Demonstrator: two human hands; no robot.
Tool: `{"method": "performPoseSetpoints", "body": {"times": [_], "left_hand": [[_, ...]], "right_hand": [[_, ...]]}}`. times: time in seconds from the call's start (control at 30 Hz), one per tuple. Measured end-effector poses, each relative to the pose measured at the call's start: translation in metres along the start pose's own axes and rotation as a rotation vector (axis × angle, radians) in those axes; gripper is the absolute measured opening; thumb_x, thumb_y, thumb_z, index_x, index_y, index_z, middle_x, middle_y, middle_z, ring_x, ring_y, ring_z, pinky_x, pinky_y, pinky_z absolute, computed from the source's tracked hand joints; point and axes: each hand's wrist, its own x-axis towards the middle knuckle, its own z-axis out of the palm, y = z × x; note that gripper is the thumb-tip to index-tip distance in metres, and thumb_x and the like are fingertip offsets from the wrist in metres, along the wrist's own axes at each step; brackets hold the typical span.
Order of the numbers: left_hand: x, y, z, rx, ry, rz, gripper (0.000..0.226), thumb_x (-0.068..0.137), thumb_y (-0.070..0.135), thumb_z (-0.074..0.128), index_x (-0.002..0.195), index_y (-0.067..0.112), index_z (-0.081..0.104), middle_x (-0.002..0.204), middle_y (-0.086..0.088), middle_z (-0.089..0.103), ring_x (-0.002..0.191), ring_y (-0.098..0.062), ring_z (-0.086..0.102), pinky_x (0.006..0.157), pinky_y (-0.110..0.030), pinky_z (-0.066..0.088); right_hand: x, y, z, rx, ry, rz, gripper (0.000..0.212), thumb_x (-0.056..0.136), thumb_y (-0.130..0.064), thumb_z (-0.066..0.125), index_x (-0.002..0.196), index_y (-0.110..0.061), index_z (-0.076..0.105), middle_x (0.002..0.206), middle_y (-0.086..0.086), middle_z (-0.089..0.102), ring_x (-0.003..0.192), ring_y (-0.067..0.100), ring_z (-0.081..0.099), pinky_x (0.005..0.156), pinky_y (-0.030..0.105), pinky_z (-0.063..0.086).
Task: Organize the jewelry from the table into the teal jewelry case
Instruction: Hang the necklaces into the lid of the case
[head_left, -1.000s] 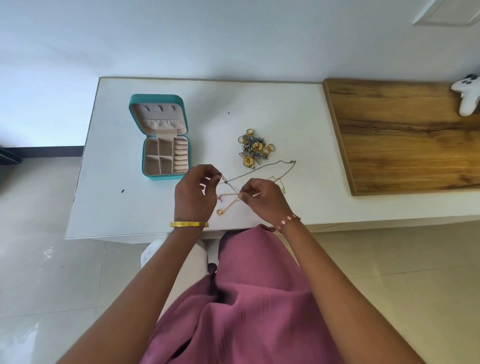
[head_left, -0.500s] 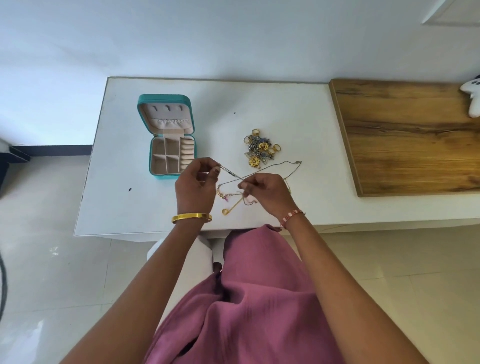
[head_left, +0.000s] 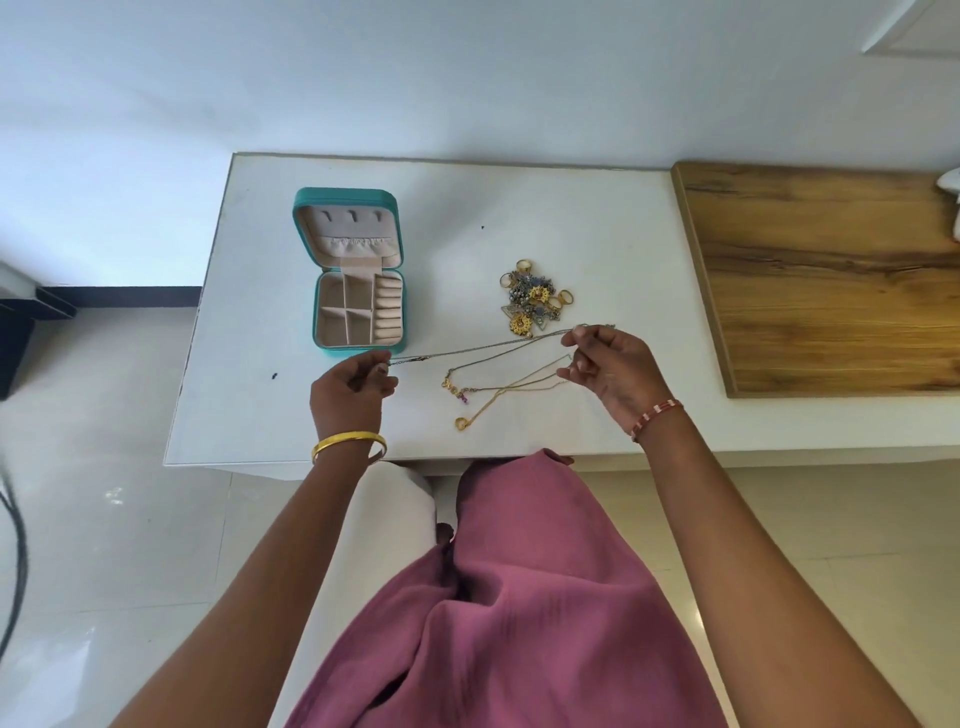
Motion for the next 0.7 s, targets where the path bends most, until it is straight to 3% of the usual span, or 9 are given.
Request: {"method": "performPoseSetpoints", "body": {"times": [0.13,0.23,0.33,0.43,0.53,0.63,0.7], "left_hand": [[-0.003,-0.005,-0.006,0.011,-0.046,-0.025,0.022,0.088,-0.001,0.053,0.106,0.003,0.065,0.091,-0.008,0.065,0.065,-0.009,0.062,0.073,-0.016,0.052],[-0.004,-0.009,-0.01,-0.033,-0.089,-0.077,0.018,0.088,-0.001,0.051,0.099,0.007,0.064,0.082,-0.006,0.065,0.061,-0.008,0.063,0.074,-0.018,0.055],[-0.006,-0.006,-0.016,-0.18,-0.147,-0.176,0.017,0.091,-0.001,0.047,0.1,0.001,0.061,0.078,-0.007,0.062,0.073,-0.019,0.063,0.08,-0.028,0.055],[-0.007,0.001,-0.022,-0.374,-0.185,-0.246,0.021,0.092,-0.004,0.042,0.085,0.006,0.059,0.079,-0.01,0.062,0.078,-0.023,0.063,0.08,-0.032,0.053],[-0.008,0.005,-0.027,-0.446,-0.19,-0.266,0.024,0.092,-0.005,0.041,0.082,0.009,0.058,0.079,-0.009,0.065,0.079,-0.023,0.064,0.08,-0.032,0.053],[-0.007,0.003,-0.031,-0.44,-0.184,-0.261,0.023,0.091,-0.004,0.043,0.083,0.01,0.059,0.075,-0.006,0.067,0.077,-0.022,0.065,0.079,-0.03,0.055],[-0.007,0.002,-0.034,-0.439,-0.186,-0.253,0.021,0.09,-0.003,0.046,0.084,0.01,0.061,0.067,0.0,0.07,0.073,-0.02,0.066,0.074,-0.028,0.057]], "right_hand": [[0.006,-0.002,-0.002,-0.055,0.176,-0.072,0.019,0.089,-0.01,0.057,0.072,-0.01,0.063,0.06,-0.002,0.062,0.043,0.002,0.049,0.068,0.028,0.055],[0.011,0.001,0.001,-0.157,0.239,-0.091,0.02,0.088,-0.012,0.059,0.069,-0.013,0.065,0.049,-0.002,0.057,0.041,0.002,0.049,0.066,0.026,0.053],[0.014,0.006,0.008,-0.16,0.261,-0.088,0.019,0.088,-0.01,0.059,0.07,-0.01,0.064,0.055,0.006,0.054,0.04,0.002,0.048,0.065,0.025,0.053],[0.014,0.01,0.022,-0.187,0.239,-0.087,0.012,0.086,-0.007,0.061,0.079,0.002,0.066,0.045,-0.002,0.057,0.041,0.003,0.05,0.064,0.025,0.053],[0.013,0.015,0.043,-0.267,0.16,-0.107,0.016,0.083,-0.003,0.061,0.088,0.012,0.065,0.041,-0.006,0.056,0.04,0.003,0.05,0.056,0.021,0.05],[0.014,0.017,0.067,-0.397,0.105,-0.173,0.013,0.082,-0.003,0.061,0.08,0.009,0.066,0.047,-0.002,0.057,0.04,0.002,0.049,0.051,0.018,0.045],[0.014,0.017,0.081,-0.542,0.053,-0.217,0.01,0.083,-0.005,0.062,0.086,0.001,0.069,0.067,0.002,0.068,0.056,0.0,0.056,0.056,0.014,0.043]]}}
